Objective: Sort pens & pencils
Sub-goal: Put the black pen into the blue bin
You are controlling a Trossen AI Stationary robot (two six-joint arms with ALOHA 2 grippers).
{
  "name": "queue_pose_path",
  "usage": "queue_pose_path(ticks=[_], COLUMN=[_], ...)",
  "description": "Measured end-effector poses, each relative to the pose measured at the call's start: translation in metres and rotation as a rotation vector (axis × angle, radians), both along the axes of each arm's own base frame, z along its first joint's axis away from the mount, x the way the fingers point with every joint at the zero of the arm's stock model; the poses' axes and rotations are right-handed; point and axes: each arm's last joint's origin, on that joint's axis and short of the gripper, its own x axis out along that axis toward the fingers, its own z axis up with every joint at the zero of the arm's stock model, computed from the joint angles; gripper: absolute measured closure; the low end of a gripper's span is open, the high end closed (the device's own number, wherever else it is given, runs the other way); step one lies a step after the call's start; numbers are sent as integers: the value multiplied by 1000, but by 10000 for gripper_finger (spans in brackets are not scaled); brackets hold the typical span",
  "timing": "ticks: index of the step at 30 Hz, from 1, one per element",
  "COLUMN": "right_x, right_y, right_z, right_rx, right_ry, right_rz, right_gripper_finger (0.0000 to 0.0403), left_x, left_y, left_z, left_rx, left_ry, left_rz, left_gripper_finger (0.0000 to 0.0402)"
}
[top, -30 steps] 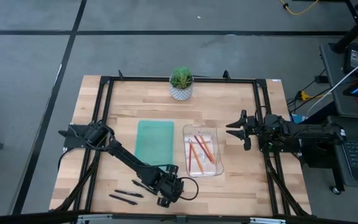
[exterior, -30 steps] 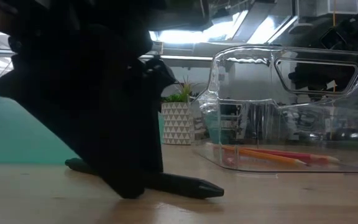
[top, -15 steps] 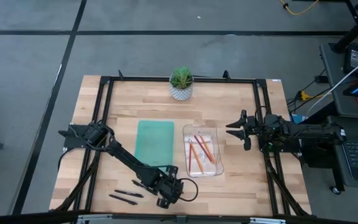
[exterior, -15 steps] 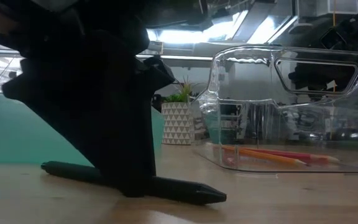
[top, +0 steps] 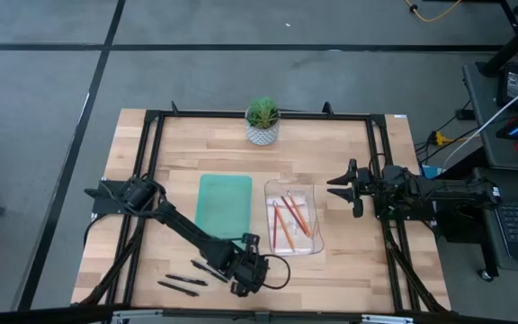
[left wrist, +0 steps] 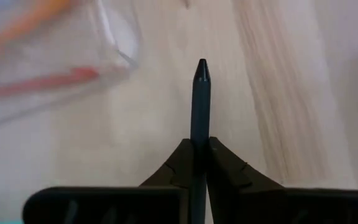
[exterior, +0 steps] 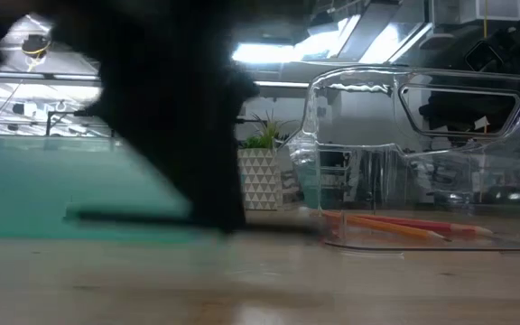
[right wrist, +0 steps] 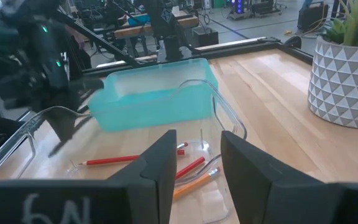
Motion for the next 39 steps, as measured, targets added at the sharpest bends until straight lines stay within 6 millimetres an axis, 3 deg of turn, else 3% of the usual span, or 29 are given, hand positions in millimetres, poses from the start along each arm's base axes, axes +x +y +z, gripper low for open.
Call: queue_pose_path(ticks=[10,18,25,30,36,39], right_x=[0,0,0,0,0,0], right_y=[0,0,0,0,0,0], right_z=[0,0,0,0,1,2], right_rx=[9,39,78,81,98,101], right_ry=[0,-1,-3,-5,-13,-21], right_rz=[-1,-5,-10,-10,-12,-12], right_gripper_finger=[276,276,276,276,276,276], left_x=[6,-8,-19,-23,-56,-74], left_y=[-10,-6,32,59,102,123], left_z=[59,102,130,153,173,168], left_rx=[-29,-26,140,66,-7,-50], left_ry=[21,116,209,177,105,42], left_rz=[29,247,513,597,898,1072], left_gripper_finger=[386,386,386,386,386,386])
